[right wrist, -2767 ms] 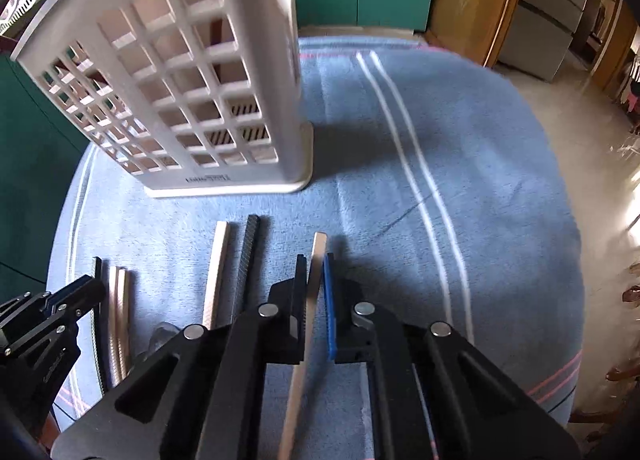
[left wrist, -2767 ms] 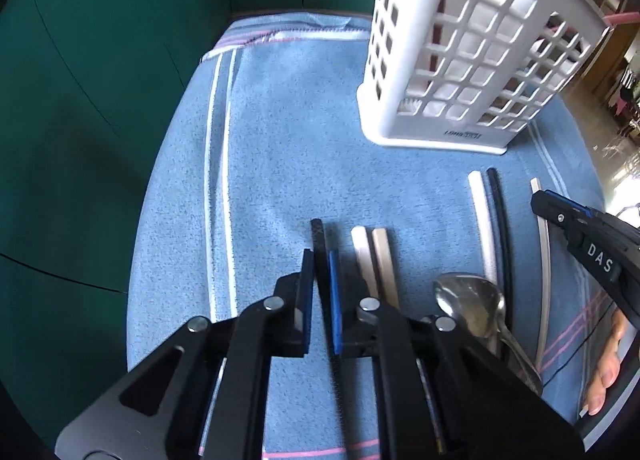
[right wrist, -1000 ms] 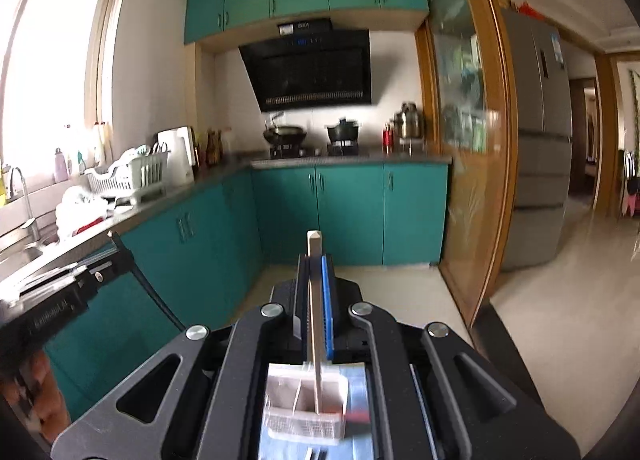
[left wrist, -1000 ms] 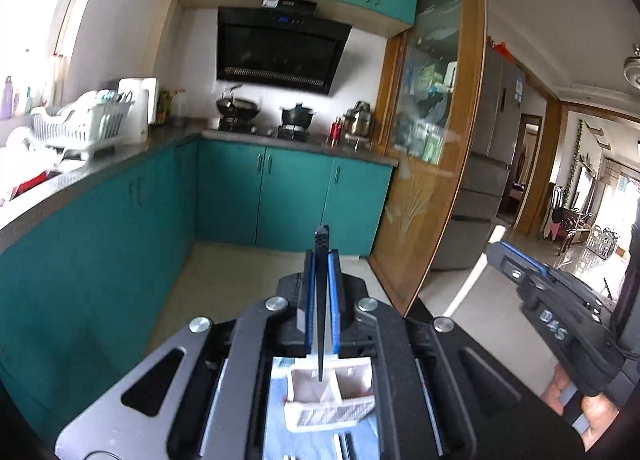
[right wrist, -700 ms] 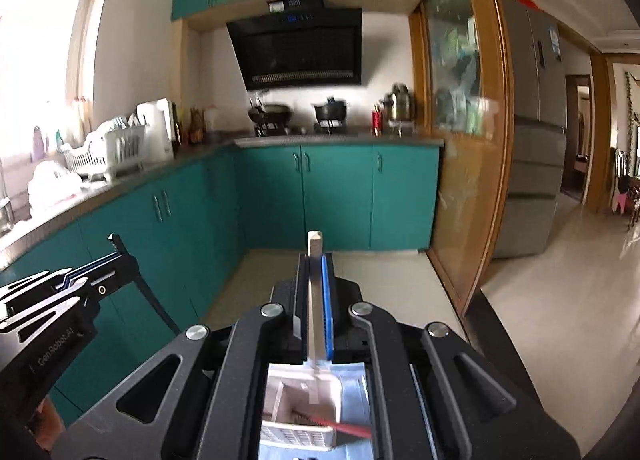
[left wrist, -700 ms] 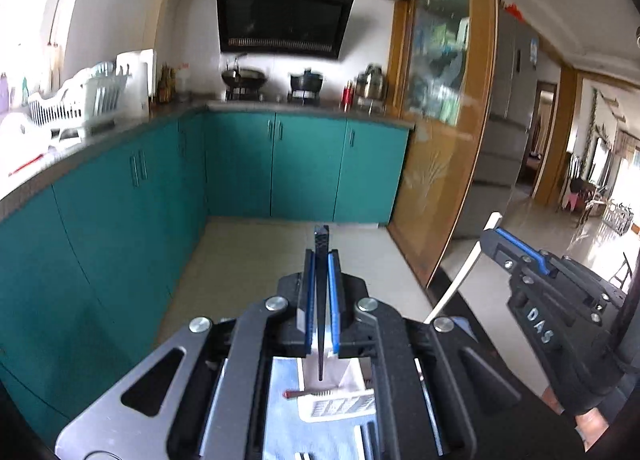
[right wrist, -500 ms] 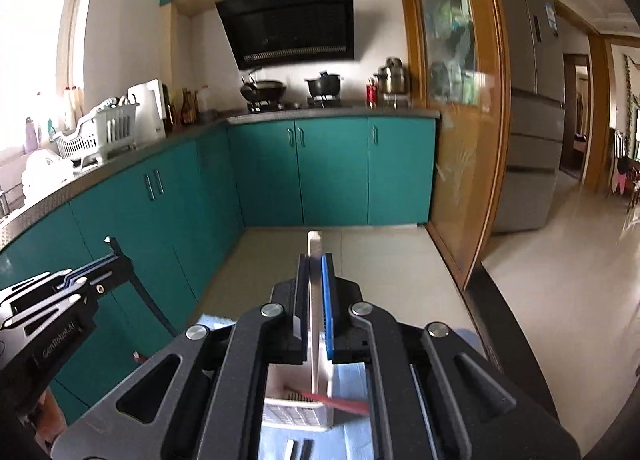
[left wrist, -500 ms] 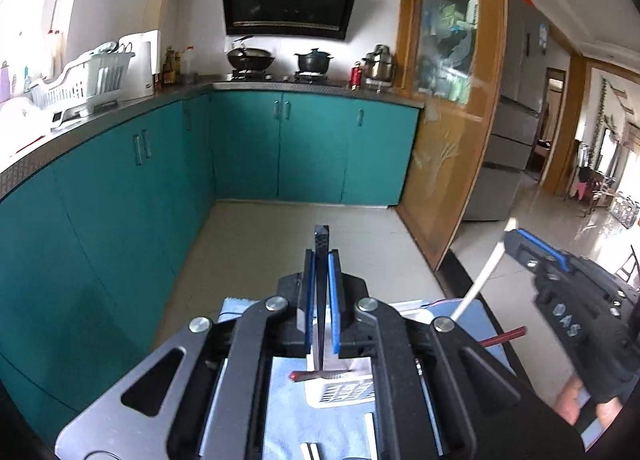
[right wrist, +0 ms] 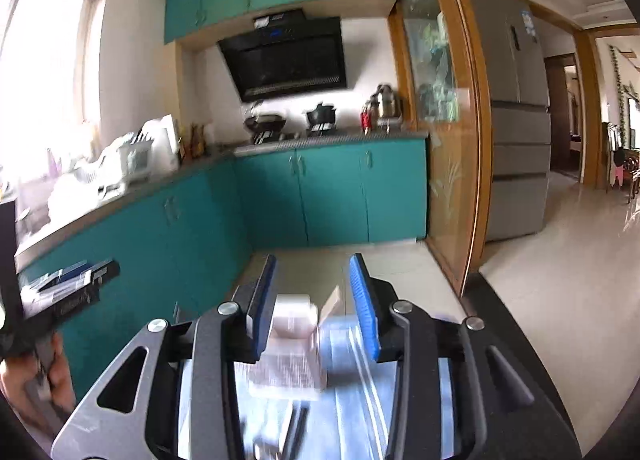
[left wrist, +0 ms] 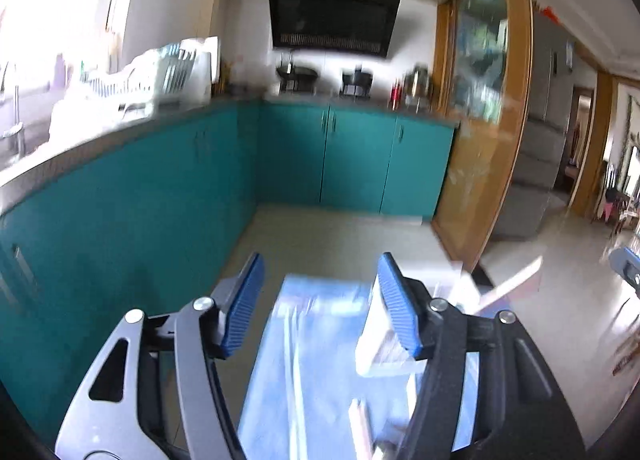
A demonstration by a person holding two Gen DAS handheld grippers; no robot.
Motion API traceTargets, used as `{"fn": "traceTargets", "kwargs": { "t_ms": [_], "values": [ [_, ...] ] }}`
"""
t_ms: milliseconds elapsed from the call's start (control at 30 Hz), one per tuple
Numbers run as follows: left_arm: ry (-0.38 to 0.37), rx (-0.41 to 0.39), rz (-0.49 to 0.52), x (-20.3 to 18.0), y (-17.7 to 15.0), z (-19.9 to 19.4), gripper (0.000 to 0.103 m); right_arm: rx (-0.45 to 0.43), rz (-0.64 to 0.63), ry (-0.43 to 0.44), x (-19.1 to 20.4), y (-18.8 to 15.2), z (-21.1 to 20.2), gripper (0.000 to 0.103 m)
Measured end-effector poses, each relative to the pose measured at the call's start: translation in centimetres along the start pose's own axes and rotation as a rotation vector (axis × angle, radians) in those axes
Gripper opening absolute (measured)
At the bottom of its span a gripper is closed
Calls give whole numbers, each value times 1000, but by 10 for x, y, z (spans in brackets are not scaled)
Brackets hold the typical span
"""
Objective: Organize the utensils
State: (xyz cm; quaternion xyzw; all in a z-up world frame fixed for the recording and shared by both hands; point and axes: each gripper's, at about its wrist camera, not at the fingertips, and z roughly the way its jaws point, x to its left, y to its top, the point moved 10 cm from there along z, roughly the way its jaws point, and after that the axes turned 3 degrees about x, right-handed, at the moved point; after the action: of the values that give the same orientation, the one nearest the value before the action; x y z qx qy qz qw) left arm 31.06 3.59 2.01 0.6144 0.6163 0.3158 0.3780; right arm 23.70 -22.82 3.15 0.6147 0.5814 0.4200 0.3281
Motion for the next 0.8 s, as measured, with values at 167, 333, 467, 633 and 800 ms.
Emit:
{"fn": "traceTargets", "kwargs": {
  "t_ms": [167,333,467,633,800],
  "values": [
    [4,236,-6,14,-99,37,58,331,-11,59,10,-127,56,36],
    [-1,452,-13,12,-168,85,39,586,58,2,4,-206,133,30],
    [8,480,11,8,-180,91,39,598,-12,34,33,-213,135,30],
    [2,517,9,9,-196,93,41,659,-100,19,55,-232,146,30],
    [-29,538,40,-7,-206,93,45,679,-87,4,52,-250,146,30]
  ]
}}
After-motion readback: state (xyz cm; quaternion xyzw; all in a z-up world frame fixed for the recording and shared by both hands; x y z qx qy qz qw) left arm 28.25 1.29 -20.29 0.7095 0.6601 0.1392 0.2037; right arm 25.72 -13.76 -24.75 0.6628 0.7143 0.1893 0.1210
